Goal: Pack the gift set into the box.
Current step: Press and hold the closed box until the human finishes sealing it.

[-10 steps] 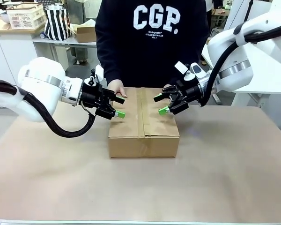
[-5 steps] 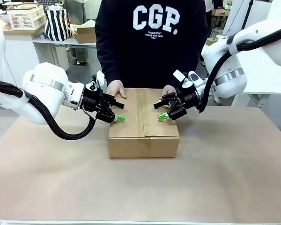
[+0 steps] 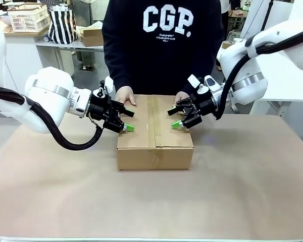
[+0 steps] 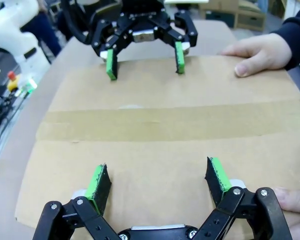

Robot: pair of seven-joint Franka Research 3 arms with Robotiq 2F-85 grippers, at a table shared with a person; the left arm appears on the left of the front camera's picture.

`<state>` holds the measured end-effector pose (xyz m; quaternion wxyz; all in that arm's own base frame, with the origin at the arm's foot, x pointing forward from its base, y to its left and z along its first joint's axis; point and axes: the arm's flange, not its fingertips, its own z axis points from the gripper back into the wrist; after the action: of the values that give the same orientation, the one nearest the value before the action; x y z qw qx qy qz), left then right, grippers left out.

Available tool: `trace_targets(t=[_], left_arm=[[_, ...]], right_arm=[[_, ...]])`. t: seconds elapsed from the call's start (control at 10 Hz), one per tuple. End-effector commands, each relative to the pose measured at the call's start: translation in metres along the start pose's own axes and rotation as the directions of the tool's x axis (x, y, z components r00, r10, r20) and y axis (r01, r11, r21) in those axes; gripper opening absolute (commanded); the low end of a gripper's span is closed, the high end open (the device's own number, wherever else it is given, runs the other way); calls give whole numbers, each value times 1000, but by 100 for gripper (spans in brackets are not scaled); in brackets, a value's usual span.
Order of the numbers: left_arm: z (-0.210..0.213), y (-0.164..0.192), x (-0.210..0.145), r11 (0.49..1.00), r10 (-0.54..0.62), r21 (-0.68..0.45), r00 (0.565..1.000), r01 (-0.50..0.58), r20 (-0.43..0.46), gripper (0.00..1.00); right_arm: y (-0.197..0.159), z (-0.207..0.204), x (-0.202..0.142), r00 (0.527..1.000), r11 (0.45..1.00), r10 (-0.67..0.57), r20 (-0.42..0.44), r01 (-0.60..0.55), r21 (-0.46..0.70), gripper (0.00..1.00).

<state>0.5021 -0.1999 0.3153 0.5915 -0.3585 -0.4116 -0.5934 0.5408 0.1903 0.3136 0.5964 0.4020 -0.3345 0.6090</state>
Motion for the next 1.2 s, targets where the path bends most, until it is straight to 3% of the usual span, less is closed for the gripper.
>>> trace_targets(t=[0.0, 0.2, 0.3, 1.1], left_arm=[[-5, -1, -10, 999, -3, -32, 999, 2, -39, 100], [-8, 0, -12, 1000, 16, -23, 996, -19, -93, 100], [-1, 0, 0, 1000, -1, -2, 1000, 1, -2, 100], [-1, 0, 0, 1000, -1, -2, 1000, 1, -2, 100]], right_arm=[[0, -7, -23, 997, 1000, 12, -79, -12, 3, 100], [-1, -6, -25, 995, 999, 1, -97, 2, 33, 100], [0, 0, -1, 1000, 1000, 2, -4, -2, 2, 100], [0, 0, -1, 1000, 1000, 2, -4, -2, 2, 100]])
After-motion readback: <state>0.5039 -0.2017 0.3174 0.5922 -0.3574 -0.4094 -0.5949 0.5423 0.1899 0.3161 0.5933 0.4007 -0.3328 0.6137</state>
